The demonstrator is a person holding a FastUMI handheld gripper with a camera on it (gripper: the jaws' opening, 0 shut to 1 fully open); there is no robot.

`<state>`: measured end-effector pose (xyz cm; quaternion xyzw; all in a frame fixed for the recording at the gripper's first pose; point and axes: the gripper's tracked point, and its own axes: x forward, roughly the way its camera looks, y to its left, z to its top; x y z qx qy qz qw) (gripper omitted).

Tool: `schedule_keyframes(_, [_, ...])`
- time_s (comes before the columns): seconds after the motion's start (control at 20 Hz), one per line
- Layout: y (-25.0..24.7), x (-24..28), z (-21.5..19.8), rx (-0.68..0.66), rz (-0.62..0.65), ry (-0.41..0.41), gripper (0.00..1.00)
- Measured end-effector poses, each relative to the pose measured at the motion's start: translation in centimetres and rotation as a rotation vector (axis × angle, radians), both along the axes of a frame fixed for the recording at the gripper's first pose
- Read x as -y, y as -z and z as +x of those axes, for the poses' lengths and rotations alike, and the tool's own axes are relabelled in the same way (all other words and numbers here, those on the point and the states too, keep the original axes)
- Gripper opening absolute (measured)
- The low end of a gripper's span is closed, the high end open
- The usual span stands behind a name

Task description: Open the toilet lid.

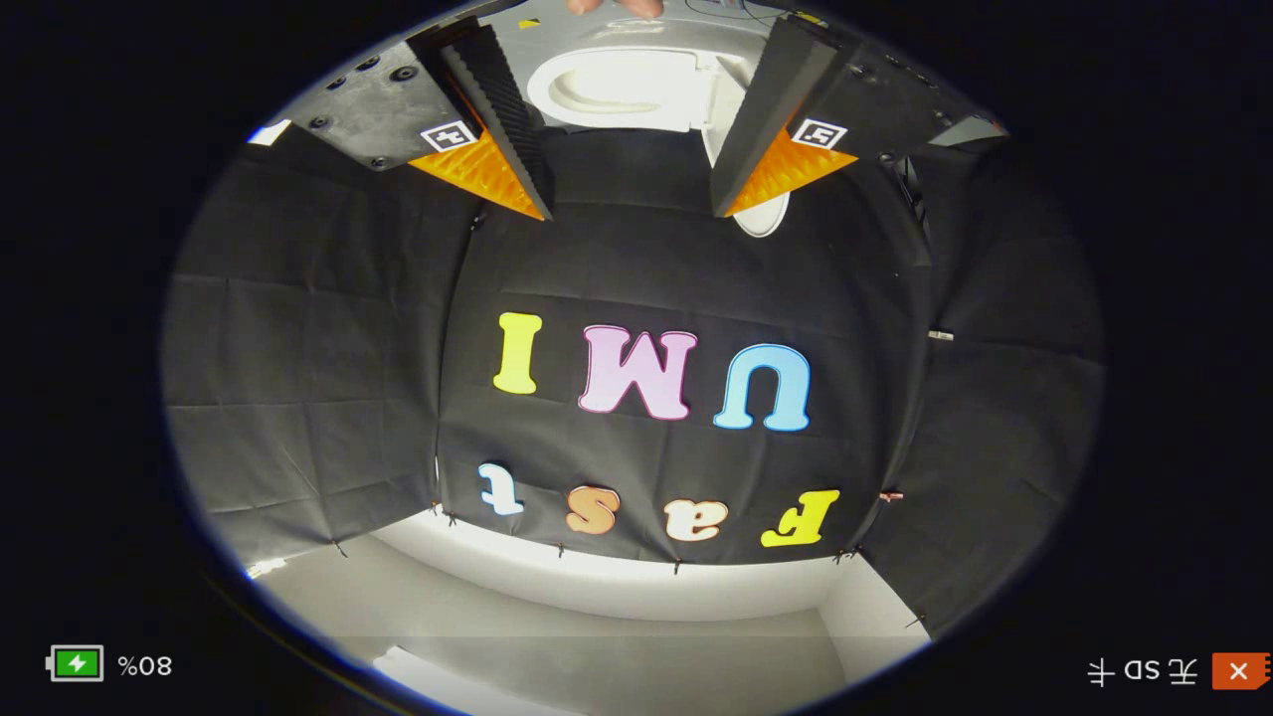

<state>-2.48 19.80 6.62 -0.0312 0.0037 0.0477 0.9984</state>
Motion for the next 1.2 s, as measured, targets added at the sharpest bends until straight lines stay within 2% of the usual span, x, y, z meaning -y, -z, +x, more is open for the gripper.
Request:
schedule_keyframes(0.4, [-0.1,0.8,-0.2,0.006,-0.012,-0.001,0.99])
schedule_keyframes(0.7, [-0.1,1.6,-1.1,0.004,-0.027,-0.031,0.99])
schedule_keyframes(1.2, [0.7,9.3,-1.7,0.010,0.019,-0.006,0.99])
